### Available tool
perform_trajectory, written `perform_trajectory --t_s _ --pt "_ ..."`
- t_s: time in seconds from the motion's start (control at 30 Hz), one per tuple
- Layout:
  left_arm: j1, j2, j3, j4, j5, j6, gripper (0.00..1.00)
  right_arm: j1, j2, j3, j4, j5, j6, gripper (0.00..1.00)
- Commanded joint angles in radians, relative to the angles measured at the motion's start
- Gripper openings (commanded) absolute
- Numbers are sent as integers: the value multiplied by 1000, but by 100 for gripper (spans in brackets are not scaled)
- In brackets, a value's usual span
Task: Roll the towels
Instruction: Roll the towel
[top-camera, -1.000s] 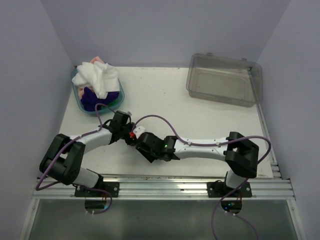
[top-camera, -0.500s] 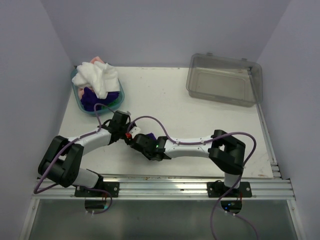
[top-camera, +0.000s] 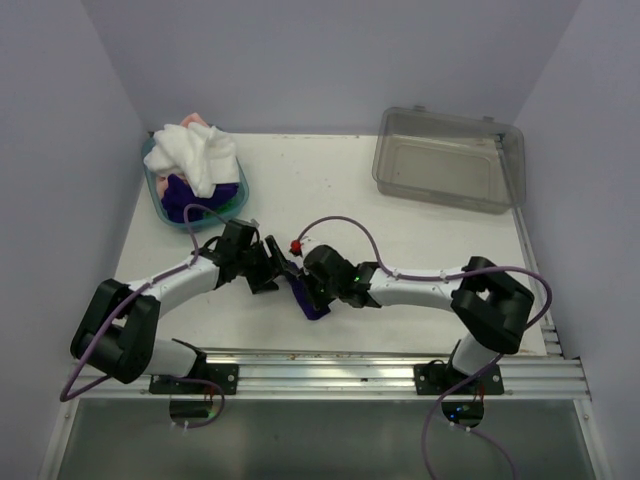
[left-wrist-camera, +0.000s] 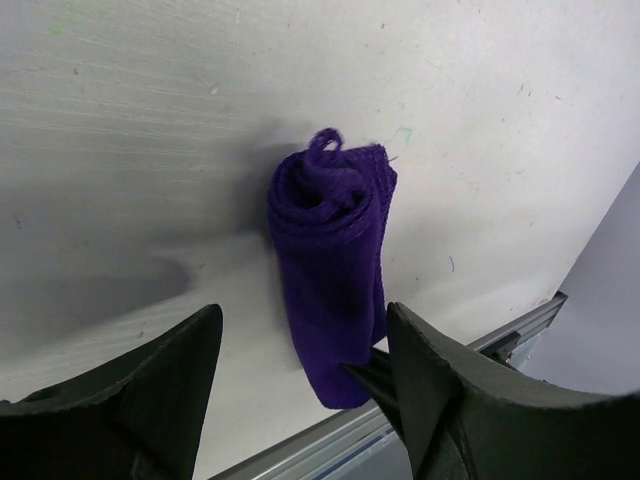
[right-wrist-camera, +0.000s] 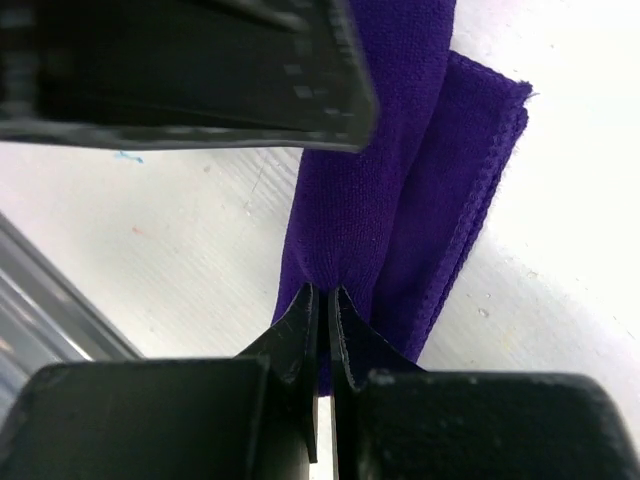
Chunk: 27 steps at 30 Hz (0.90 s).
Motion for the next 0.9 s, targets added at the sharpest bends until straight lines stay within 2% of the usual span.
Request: perform_trajectory --t_s 0.0,0.37,0.6,0.87 --pt "1 -27 32 -8 -14 18 70 -73 -57 -74 194 -219 111 0" --pt "-2 29 0 69 53 38 69 -226 -56 -249 478 -554 312 0" --pt "-13 72 2 121 82 30 63 -297 -27 -326 656 -677 418 0" --pt "-35 98 6 134 89 27 56 -317 53 -364 846 -772 525 0"
